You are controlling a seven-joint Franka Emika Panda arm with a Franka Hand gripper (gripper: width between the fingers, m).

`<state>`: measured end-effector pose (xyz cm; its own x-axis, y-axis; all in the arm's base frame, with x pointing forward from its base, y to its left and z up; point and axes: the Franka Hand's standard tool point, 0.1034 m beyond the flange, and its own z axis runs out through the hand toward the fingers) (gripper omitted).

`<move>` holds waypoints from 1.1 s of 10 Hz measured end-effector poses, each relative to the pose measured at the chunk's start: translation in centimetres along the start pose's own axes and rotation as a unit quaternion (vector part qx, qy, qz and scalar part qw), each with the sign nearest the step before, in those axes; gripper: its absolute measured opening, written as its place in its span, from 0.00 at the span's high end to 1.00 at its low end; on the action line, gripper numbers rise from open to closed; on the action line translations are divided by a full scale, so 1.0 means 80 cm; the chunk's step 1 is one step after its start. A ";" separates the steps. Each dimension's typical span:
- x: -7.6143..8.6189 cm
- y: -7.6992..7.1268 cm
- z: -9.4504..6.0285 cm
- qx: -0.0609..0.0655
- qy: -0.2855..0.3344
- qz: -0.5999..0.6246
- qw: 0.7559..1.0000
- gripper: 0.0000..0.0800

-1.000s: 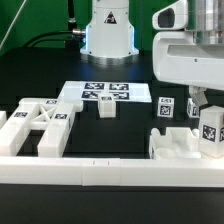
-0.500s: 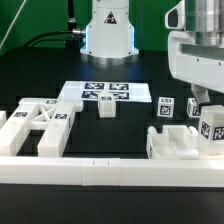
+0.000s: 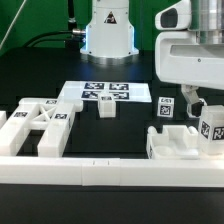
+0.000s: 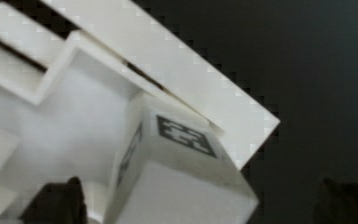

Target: Assemble chair

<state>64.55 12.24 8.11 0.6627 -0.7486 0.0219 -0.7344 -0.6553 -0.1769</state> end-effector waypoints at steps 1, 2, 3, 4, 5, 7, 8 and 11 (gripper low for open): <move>0.000 0.000 0.000 0.000 0.000 -0.046 0.999 0.19; 0.001 0.001 0.000 0.000 0.000 -0.083 0.997 0.19; 0.003 0.001 -0.001 -0.005 0.002 -0.153 0.988 0.19; 0.005 0.003 -0.001 -0.009 0.004 -0.220 0.976 0.19; 0.005 0.003 0.000 -0.013 0.006 -0.268 0.963 0.19; 0.005 0.004 0.001 -0.020 0.008 -0.359 0.933 0.19; 0.006 0.004 0.001 -0.020 0.010 -0.395 0.918 0.19; 0.008 0.005 0.001 -0.021 0.009 -0.428 0.903 0.39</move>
Offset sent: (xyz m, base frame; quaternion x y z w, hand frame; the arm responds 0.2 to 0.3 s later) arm 0.0027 -0.0013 0.0010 -0.0162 -0.0145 -0.3040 0.9524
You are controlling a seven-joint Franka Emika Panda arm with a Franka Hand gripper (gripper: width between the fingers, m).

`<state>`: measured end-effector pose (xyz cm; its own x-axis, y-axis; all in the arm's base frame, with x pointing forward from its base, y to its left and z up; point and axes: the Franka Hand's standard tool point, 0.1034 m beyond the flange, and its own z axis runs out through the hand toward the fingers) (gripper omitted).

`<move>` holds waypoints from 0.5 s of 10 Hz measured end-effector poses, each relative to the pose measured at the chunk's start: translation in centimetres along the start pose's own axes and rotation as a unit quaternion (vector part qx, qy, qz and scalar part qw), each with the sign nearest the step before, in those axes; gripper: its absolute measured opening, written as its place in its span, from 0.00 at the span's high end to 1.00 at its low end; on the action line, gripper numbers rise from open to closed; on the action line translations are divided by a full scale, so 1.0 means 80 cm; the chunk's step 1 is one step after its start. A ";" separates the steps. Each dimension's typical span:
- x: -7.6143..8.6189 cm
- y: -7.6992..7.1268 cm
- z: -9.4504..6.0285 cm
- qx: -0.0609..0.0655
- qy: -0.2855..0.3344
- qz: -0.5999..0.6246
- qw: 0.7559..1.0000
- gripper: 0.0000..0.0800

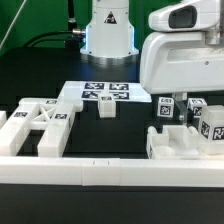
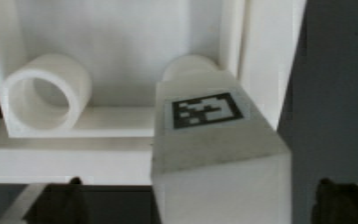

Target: Assemble chair

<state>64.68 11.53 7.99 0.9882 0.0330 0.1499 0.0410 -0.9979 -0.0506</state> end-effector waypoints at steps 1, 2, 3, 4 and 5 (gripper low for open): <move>0.000 0.000 0.000 0.000 0.000 0.002 1.000 0.39; 0.000 0.000 0.000 0.000 0.000 0.016 1.000 0.63; 0.000 0.000 0.000 0.000 0.000 0.016 1.000 0.64; 0.000 0.000 0.000 0.001 0.000 0.026 1.000 0.64; 0.000 -0.001 0.000 0.001 0.000 0.078 0.997 0.64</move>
Offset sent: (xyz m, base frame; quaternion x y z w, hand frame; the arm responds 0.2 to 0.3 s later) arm 0.0000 0.0000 0.0000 0.0000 0.0000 0.0000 1.0000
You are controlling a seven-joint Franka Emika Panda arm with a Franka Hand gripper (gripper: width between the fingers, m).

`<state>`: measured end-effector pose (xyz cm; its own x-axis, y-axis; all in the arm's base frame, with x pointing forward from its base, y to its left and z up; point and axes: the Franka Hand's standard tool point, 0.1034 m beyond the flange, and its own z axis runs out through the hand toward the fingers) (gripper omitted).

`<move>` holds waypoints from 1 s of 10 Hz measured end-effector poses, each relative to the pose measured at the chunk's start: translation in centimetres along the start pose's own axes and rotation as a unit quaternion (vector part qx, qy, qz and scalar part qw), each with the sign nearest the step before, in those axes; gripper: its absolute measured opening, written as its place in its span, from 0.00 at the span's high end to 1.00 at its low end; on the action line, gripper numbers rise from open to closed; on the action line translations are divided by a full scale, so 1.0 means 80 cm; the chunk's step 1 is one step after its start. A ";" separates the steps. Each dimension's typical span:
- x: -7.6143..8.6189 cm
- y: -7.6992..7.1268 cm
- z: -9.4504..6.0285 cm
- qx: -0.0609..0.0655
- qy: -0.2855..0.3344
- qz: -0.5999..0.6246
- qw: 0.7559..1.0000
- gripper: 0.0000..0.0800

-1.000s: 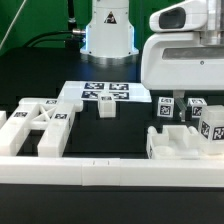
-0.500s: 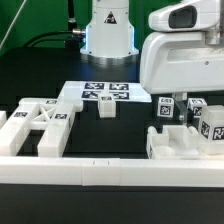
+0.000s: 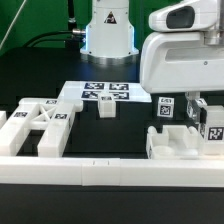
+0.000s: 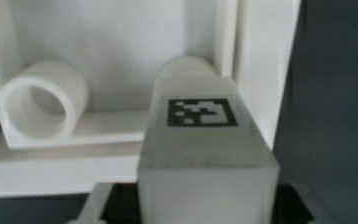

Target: Assemble chair

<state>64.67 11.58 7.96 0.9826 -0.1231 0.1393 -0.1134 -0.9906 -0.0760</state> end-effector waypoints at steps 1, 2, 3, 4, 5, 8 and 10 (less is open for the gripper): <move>0.000 0.000 0.000 0.000 0.000 0.035 0.999 0.64; 0.000 0.002 0.000 0.000 0.000 0.099 0.995 0.64; 0.000 0.004 0.001 -0.001 0.001 0.163 0.987 0.64; 0.000 0.005 0.001 -0.001 0.003 0.216 0.976 0.64; 0.000 0.006 0.001 0.001 0.005 0.274 0.962 0.64; 0.003 0.007 0.001 0.009 0.016 0.441 0.897 0.64; 0.001 0.007 0.000 0.007 0.011 0.534 0.845 0.64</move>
Offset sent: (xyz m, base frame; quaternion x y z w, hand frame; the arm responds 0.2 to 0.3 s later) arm -0.0059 0.0049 -0.0039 0.0090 0.0061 0.2939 0.9558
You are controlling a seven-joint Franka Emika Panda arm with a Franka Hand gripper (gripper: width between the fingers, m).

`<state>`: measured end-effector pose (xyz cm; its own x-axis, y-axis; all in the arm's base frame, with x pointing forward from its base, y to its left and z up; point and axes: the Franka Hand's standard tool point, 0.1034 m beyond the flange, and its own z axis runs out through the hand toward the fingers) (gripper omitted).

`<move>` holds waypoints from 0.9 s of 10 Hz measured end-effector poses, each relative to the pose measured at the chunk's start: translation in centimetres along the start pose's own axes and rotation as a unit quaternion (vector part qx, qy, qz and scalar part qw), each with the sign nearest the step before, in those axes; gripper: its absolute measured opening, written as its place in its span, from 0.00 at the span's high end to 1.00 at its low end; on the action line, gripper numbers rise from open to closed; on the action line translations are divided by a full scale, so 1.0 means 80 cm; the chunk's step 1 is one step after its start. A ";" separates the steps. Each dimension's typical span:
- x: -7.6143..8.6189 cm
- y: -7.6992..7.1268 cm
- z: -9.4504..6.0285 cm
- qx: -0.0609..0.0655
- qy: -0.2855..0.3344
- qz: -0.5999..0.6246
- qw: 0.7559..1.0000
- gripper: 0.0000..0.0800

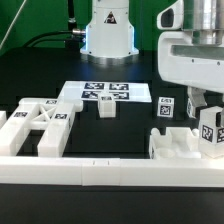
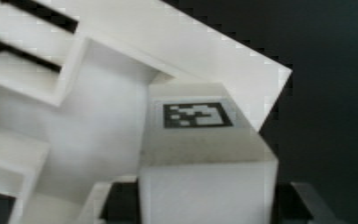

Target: Assemble chair

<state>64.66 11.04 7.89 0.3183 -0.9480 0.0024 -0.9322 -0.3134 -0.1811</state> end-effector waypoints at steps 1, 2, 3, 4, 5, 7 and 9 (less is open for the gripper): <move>0.000 0.001 0.000 0.000 -0.004 0.044 0.999 0.64; 0.003 0.002 0.000 0.000 -0.008 0.077 0.997 0.64; 0.004 0.003 0.000 0.000 -0.012 0.090 0.996 0.64; 0.002 0.003 0.001 0.000 -0.014 0.103 0.995 0.64; 0.002 0.003 0.001 0.001 -0.014 0.097 0.995 0.64; 0.005 0.002 0.000 0.002 -0.013 0.051 0.999 0.27; 0.004 -0.001 -0.003 0.005 -0.013 -0.031 0.999 0.20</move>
Offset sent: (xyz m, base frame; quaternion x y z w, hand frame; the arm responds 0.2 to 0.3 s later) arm 0.0000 0.0000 0.0000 0.0000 0.0000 0.1296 0.9916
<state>64.75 10.77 8.14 0.3798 -0.9250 -0.0117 -0.9089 -0.3708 -0.1909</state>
